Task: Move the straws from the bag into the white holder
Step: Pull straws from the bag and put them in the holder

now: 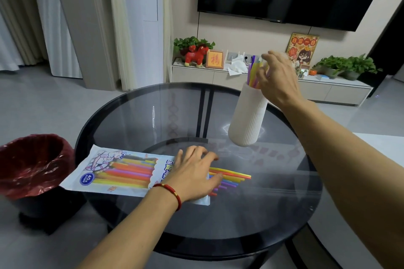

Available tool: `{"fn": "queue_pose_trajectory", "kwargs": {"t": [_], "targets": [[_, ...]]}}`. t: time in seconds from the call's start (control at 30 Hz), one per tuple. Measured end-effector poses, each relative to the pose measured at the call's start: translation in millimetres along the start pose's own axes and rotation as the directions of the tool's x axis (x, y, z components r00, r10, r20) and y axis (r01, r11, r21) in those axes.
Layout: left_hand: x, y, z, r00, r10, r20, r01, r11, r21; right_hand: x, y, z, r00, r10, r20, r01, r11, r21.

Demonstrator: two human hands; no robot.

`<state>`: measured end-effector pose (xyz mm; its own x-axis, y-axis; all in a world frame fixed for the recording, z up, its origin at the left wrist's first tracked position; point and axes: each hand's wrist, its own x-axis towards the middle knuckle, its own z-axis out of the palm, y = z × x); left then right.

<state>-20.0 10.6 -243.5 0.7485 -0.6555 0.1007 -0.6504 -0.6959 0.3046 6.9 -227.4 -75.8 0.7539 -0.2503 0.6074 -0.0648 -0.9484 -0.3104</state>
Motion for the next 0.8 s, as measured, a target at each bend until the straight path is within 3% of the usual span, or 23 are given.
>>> {"fn": "queue_pose_trajectory", "kwargs": {"t": [0.13, 0.2, 0.27, 0.33, 0.4, 0.47, 0.53, 0.8], "targets": [[-8.3, -11.7, -11.0, 0.988, -0.01, 0.156, -0.005, 0.995, 0.1, -16.9, -5.6, -8.4, 0.975, -0.033, -0.22, 0.052, 0.996, 0.079], [-13.9, -19.8, -10.9, 0.969, -0.014, 0.246, -0.019, 0.991, 0.13, -35.8, -7.9, -7.2, 0.968, -0.082, -0.237, 0.112, 0.987, 0.117], [-18.3, -25.2, -7.6, 0.966, 0.008, 0.26, -0.047, 0.989, 0.142, -62.6, -7.0, 1.9, 0.987, -0.073, -0.142, 0.101, 0.973, 0.207], [-19.5, -26.4, -5.3, 0.975, 0.034, 0.218, -0.067, 0.987, 0.144, -95.7, -2.7, 16.9, 0.995, -0.035, 0.094, 0.014, 0.975, 0.223], [-19.9, -25.5, -5.0, 0.982, 0.043, 0.186, -0.067, 0.99, 0.126, -129.2, 2.5, 37.3, 0.916, -0.03, 0.401, -0.048, 0.982, 0.183], [-19.8, -22.8, -5.0, 0.988, 0.052, 0.148, -0.069, 0.991, 0.111, -156.6, 4.6, 56.0, 0.801, -0.046, 0.597, -0.046, 0.989, 0.138], [-21.5, -20.2, -5.4, 0.991, 0.063, 0.116, -0.076, 0.992, 0.104, -174.4, 2.1, 68.2, 0.743, -0.063, 0.666, 0.02, 0.997, 0.072], [-21.5, -17.3, -6.9, 0.995, 0.085, 0.05, -0.092, 0.984, 0.155, -179.9, -2.3, 80.1, 0.657, -0.117, 0.745, 0.128, 0.991, 0.042]]}}
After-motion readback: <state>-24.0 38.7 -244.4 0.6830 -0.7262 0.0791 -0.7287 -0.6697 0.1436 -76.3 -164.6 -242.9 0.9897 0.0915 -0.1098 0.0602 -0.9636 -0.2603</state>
